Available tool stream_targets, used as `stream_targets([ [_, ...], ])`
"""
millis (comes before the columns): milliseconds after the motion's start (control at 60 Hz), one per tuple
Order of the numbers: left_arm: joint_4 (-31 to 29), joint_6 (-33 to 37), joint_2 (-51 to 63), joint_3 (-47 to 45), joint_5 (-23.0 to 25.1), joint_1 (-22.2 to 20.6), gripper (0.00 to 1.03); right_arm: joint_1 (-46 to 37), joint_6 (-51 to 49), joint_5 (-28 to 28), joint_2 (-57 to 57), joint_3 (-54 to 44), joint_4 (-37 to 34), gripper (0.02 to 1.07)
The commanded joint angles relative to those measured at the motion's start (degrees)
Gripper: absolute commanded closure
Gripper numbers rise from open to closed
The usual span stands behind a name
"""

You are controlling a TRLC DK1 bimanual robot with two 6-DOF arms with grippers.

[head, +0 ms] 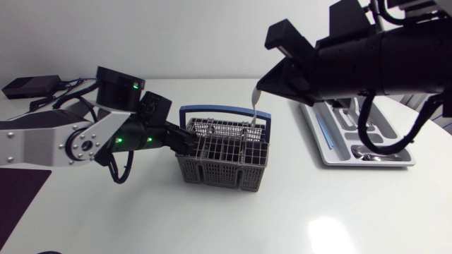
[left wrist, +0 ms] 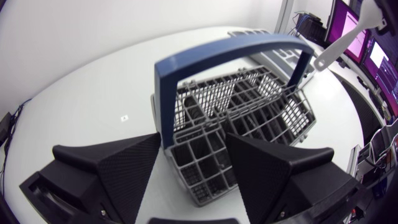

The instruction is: Unload the cutlery basket into the drawer organizer.

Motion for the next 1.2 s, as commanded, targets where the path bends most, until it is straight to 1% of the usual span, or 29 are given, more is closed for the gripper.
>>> stream_targets([
  [0, -1.9, -1.0, 3.9, 1.9, -0.9, -0.3, 0.3, -1.4, -0.3, -0.2, -1.7, -1.4, -1.4, 1.01],
  [83, -4.1, -0.6, 3.8, 1.8, -0.9, -0.4, 0.3, -3.1, -0.8, -0.4, -2.8, -1.4, -2.7, 1.01],
  [133, -4.3, -0.6, 2.9, 1.5, -0.9, -0.3, 0.3, -4.6, -1.3, -1.2, -3.3, -1.3, -3.1, 1.01],
  [200, -5.3, -1.0, -0.7, 1.6, -0.9, -0.5, 0.3, -7.0, -1.9, -2.6, -4.0, -1.3, -3.6, 1.01],
  [417, -5.4, -1.5, -8.9, 0.6, -0.8, -1.5, 0.3, -13.4, -6.5, -2.7, -5.9, -2.0, -5.3, 1.01],
  [567, -6.8, -1.4, -12.7, -1.2, -0.8, -1.4, 0.3, -21.4, -13.9, -2.7, -5.8, -2.7, -8.8, 1.01],
  [683, -8.0, -1.0, -13.8, -1.9, -0.4, -0.9, 0.3, -28.7, -21.8, -2.7, -3.5, -3.3, -12.0, 1.01],
  [867, -8.7, -0.6, -13.9, -2.2, -0.3, -1.0, 0.3, -38.8, -33.0, -2.2, 1.5, -4.5, -12.6, 1.01],
  [1033, -9.2, -0.5, -13.9, -2.5, -0.3, -1.1, 0.3, -44.3, -41.8, 3.1, 7.5, -5.7, -11.7, 1.01],
  [1117, -9.2, -0.4, -13.9, -2.8, -0.3, -1.0, 0.3, -45.1, -44.9, 7.5, 9.6, -6.8, -9.4, 1.01],
  [1183, -9.4, -0.2, -13.9, -3.0, -0.3, -0.9, 0.3, -46.2, -47.2, 9.4, 11.8, -7.4, -7.2, 1.01],
])
